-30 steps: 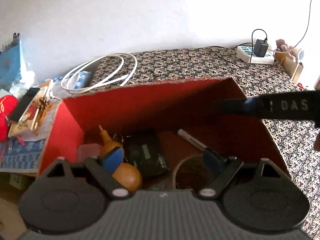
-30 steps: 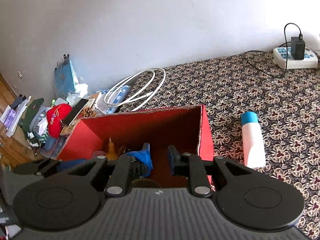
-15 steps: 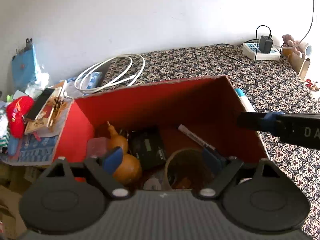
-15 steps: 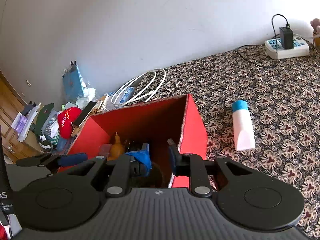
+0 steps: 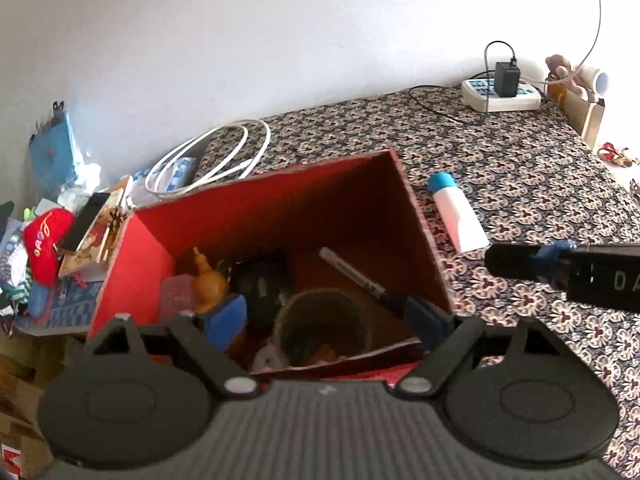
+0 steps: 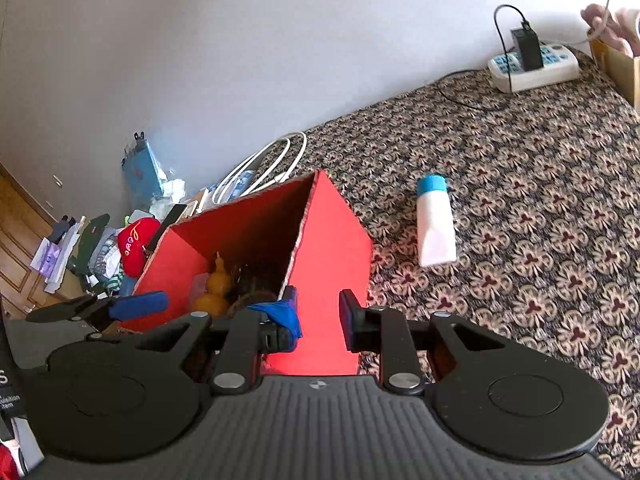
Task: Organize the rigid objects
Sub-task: 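Withdraw the right gripper from the red box, then move the right gripper toward the white bottle with blue cap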
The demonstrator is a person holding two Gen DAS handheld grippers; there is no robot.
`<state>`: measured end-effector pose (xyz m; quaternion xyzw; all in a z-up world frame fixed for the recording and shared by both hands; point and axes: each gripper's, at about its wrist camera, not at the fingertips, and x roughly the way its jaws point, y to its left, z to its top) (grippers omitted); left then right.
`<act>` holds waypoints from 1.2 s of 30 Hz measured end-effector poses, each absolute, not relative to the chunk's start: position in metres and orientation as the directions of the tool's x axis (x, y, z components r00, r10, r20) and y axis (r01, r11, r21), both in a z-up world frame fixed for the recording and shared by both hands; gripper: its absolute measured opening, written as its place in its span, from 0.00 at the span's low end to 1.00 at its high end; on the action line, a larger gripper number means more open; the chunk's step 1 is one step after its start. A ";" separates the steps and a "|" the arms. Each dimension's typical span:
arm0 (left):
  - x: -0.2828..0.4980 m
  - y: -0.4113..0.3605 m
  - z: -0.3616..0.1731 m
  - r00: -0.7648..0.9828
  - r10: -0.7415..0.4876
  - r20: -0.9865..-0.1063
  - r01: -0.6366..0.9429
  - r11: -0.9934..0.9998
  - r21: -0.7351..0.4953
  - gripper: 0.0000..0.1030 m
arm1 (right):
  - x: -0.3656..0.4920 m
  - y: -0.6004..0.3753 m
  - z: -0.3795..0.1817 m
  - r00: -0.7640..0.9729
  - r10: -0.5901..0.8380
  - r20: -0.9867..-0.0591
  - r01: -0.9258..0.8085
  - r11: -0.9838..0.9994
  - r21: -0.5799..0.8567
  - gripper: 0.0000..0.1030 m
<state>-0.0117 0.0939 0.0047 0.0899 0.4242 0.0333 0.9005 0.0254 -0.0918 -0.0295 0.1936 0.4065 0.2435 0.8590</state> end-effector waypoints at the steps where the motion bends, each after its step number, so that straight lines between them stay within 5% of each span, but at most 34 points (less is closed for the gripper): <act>1: -0.013 0.089 0.005 0.638 0.135 -0.758 0.019 0.981 0.191 0.85 | 0.024 -0.095 -0.031 0.546 0.580 -0.604 -0.261 0.803 0.536 0.06; 36: -0.051 0.030 -0.046 0.492 0.204 -0.847 -0.039 0.976 0.213 0.85 | 0.004 -0.134 -0.073 0.418 0.575 -0.703 -0.178 0.811 0.558 0.09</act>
